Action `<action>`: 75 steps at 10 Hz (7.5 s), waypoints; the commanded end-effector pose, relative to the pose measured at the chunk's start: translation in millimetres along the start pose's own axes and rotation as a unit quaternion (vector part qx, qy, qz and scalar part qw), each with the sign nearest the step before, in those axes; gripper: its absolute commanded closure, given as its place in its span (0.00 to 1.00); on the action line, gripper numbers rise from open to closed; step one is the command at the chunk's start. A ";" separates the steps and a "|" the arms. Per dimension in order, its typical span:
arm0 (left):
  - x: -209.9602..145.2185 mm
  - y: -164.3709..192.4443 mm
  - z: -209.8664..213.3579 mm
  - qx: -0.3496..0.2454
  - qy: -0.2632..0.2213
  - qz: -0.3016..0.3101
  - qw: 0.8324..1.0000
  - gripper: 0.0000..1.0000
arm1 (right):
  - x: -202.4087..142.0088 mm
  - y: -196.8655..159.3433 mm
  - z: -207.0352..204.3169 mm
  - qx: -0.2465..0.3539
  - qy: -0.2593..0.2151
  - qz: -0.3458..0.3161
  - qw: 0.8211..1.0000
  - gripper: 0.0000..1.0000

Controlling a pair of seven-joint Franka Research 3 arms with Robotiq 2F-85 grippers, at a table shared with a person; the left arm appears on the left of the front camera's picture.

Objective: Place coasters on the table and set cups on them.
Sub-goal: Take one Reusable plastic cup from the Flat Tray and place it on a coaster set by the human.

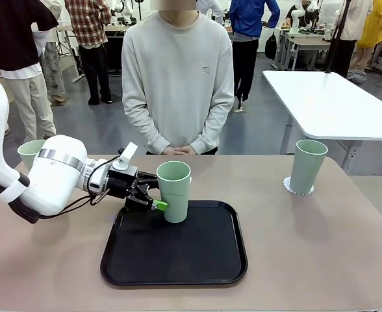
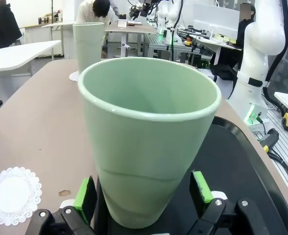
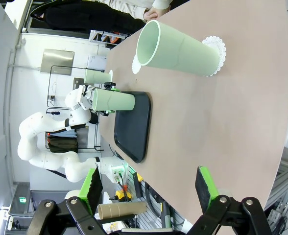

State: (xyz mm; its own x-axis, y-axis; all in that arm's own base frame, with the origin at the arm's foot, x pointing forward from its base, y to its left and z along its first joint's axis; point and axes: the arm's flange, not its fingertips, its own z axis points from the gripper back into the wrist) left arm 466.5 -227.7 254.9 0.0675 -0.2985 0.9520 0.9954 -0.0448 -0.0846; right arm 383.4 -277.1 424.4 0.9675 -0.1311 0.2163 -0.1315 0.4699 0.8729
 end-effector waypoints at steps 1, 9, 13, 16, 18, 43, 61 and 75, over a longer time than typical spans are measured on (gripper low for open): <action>3.2 5.3 -14.4 -0.014 0.008 -0.009 1.000 0.00 | 0.2 -0.4 1.7 -0.003 0.008 -0.002 1.000 0.00; 16.9 -0.1 -37.3 -0.072 -0.034 -0.043 0.996 0.59 | 0.2 -0.4 1.7 -0.003 0.008 -0.002 1.000 0.00; 74.5 13.5 -24.8 -0.029 -0.004 -0.020 0.999 1.00 | 0.2 -0.4 1.7 -0.003 0.008 -0.002 1.000 0.00; 113.8 46.0 -15.9 -0.023 0.009 0.009 1.000 1.00 | 0.2 -0.4 1.7 -0.003 0.008 -0.002 1.000 0.00; 126.0 58.9 -8.6 -0.013 0.018 0.015 1.000 1.00 | 0.2 -0.4 1.7 -0.003 0.008 -0.002 1.000 0.00; 42.6 166.7 -10.6 -0.031 0.027 -0.027 0.999 0.15 | 0.2 -0.4 1.7 -0.003 0.008 -0.002 1.000 0.00; 27.6 167.1 -12.6 -0.068 0.024 -0.066 0.995 0.00 | 0.2 -0.4 1.7 -0.003 0.008 -0.002 1.000 0.00; 23.8 179.6 -3.3 -0.067 0.046 -0.053 0.995 0.00 | 0.2 -0.4 1.7 -0.003 0.008 -0.002 1.000 0.00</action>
State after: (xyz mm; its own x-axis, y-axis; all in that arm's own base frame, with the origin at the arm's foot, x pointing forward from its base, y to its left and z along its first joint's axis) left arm 640.0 -247.1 259.8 -0.0570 -0.3503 0.9349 0.9807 -0.1951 -0.0133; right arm 383.3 -277.3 424.4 0.9675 -0.1314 0.2162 -0.1313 0.4698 0.8729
